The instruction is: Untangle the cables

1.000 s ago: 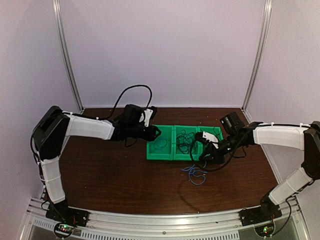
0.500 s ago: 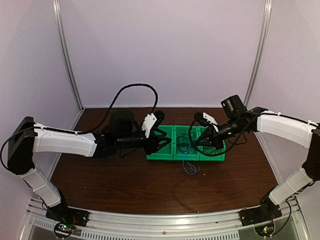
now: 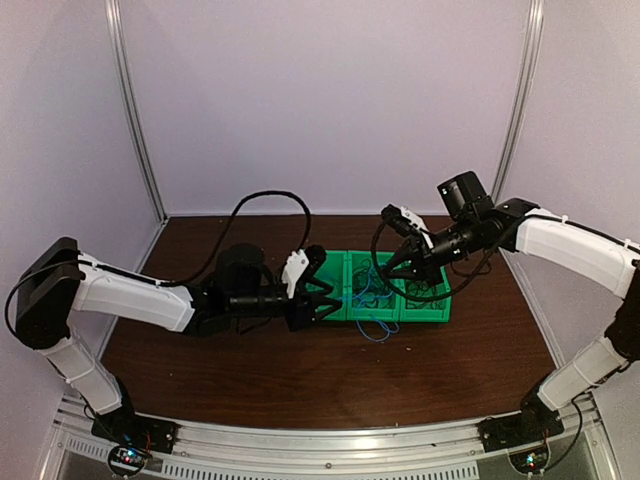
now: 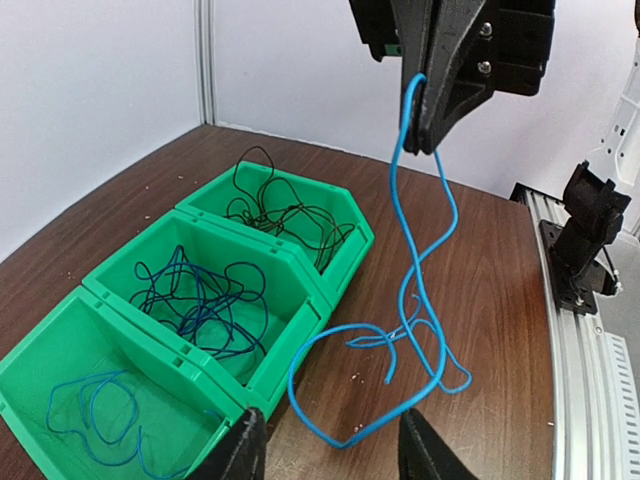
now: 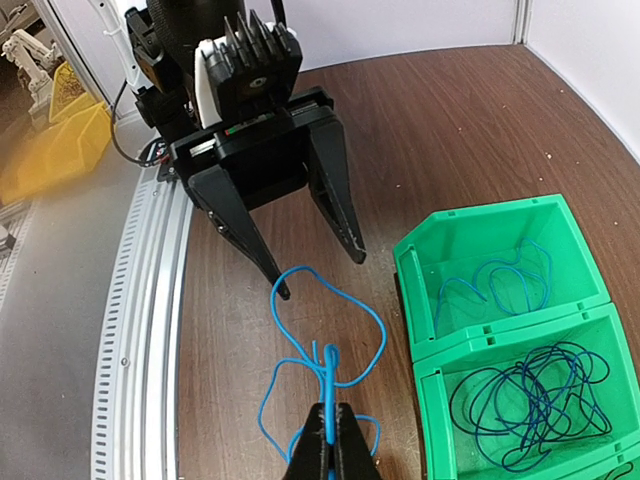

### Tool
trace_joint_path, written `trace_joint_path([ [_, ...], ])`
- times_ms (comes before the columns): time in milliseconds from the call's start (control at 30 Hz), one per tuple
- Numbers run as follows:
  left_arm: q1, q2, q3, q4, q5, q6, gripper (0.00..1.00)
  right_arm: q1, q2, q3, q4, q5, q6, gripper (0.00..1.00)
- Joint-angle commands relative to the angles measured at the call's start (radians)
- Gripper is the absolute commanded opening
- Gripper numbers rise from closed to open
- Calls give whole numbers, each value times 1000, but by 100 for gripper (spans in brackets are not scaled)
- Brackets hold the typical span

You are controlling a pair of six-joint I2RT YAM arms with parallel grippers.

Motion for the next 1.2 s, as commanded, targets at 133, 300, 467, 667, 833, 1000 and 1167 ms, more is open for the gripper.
trace_joint_path([
  [133,-20,56,81,100,132,18,46,39,6,15,-19,7,6,0],
  [300,-21,107,101,143,209,-33,45,45,4,16,-15,9,11,0],
  [467,-35,156,130,163,289,-69,45,47,2,19,-9,14,14,0],
  [667,-37,189,141,165,277,-94,42,48,-1,34,-8,9,18,0],
  [833,-38,216,158,148,253,-112,33,49,-4,36,-11,9,19,0],
  [1000,-38,216,154,169,254,-136,25,49,-16,20,-6,25,13,0],
  [1167,-38,207,152,152,249,-139,19,48,-29,-1,6,39,10,0],
])
